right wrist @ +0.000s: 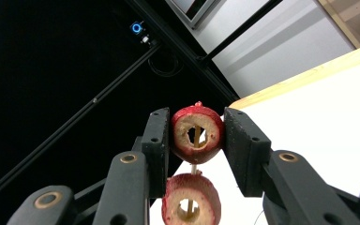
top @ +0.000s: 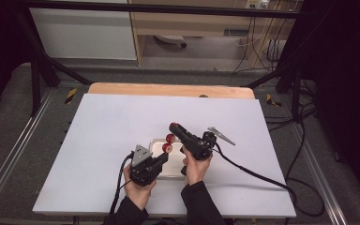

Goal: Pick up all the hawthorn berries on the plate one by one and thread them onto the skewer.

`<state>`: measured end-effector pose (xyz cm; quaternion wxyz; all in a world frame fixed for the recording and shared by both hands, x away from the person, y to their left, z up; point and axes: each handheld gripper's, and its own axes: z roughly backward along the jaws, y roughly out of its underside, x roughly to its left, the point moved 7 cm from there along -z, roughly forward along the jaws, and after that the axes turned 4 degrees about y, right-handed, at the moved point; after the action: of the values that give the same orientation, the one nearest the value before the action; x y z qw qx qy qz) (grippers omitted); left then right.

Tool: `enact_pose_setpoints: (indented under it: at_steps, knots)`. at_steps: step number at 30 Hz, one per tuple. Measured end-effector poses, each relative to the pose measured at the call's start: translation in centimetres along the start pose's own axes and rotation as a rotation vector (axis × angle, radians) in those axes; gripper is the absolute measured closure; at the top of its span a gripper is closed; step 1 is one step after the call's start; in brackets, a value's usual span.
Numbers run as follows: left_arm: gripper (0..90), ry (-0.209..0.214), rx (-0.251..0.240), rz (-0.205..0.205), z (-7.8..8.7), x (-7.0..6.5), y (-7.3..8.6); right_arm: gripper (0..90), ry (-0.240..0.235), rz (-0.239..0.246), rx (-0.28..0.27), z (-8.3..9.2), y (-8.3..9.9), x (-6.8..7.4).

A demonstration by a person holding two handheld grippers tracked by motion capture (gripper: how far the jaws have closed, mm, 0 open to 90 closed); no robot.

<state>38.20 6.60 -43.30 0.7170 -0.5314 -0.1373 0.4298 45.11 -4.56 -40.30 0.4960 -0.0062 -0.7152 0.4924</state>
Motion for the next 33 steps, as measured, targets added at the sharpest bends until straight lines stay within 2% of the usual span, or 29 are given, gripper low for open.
enact_pose_setpoints:
  at_steps: [7, 11, 18, 25, 33]
  knots:
    - [88.7, 0.009, 0.020, -0.005, -0.1, 0.2, 0.4, 63.0, 0.006, 0.017, 0.020, 0.3, 0.2, 0.2]
    - [88.6, 0.017, 0.020, -0.023, 0.2, 0.4, 0.5, 61.9, 0.003, 0.040, 0.049, 0.4, 0.2, 0.2]
    - [88.4, 0.024, 0.020, -0.051, 1.3, 1.7, 0.7, 45.4, 0.027, 0.143, 0.135, 1.6, -0.3, 0.0]
    - [88.3, 0.024, 0.044, -0.081, 2.1, 3.1, 1.3, 24.6, 0.080, 0.321, 0.325, 3.1, 0.8, -1.4]
    - [88.1, 0.029, 0.081, -0.135, 3.1, 4.3, 1.7, 6.8, 0.136, 0.517, 0.476, 4.9, 2.2, -3.4]
